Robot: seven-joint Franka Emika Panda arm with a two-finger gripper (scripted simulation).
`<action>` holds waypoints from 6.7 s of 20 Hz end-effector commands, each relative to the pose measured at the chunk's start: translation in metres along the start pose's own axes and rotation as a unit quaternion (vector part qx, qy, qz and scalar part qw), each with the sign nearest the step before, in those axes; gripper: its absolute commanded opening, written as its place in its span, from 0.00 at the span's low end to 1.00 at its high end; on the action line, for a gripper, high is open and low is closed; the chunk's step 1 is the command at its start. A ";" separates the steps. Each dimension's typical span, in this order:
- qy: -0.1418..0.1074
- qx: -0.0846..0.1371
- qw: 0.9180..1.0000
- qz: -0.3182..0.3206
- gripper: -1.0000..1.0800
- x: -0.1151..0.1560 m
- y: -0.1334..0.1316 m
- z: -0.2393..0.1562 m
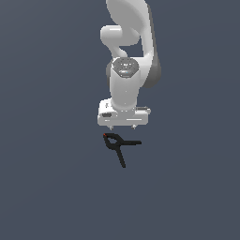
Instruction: Pick up the object and move it to a goal position.
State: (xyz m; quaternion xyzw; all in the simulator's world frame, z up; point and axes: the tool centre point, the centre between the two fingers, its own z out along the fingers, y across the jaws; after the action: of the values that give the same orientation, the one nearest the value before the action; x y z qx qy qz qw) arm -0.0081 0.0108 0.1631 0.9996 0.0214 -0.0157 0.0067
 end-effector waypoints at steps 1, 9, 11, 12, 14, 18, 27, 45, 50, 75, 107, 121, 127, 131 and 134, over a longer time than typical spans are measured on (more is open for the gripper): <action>0.000 0.000 1.000 0.000 0.62 0.000 0.000 0.000; -0.004 0.003 1.000 0.009 0.62 -0.001 0.007 -0.002; -0.003 0.003 1.000 0.007 0.62 0.000 0.007 -0.002; -0.001 0.002 1.000 0.005 0.62 0.001 0.007 -0.001; 0.002 0.002 1.000 0.000 0.62 0.004 0.007 0.002; 0.014 -0.001 1.000 -0.017 0.62 0.015 0.007 0.011; 0.063 -0.011 0.994 -0.088 0.62 0.056 0.006 0.049; 0.137 -0.026 0.972 -0.190 0.62 0.106 0.000 0.110; 0.135 -0.026 0.972 -0.189 0.62 0.106 0.001 0.112; 0.137 -0.026 0.972 -0.190 0.00 0.113 -0.001 0.134; 0.137 -0.026 0.972 -0.190 0.00 0.163 -0.114 -0.105; 0.136 -0.026 0.972 -0.191 0.00 0.168 -0.122 -0.120; 0.136 -0.026 0.972 -0.191 0.00 0.160 -0.122 -0.138; 0.136 -0.026 0.972 -0.191 0.00 0.149 -0.123 -0.163; 0.136 -0.026 0.972 -0.191 0.00 0.144 -0.124 -0.177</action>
State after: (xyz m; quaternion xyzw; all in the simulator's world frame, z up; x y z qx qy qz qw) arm 0.1382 0.1430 0.3247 0.9695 0.2129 0.1184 0.0265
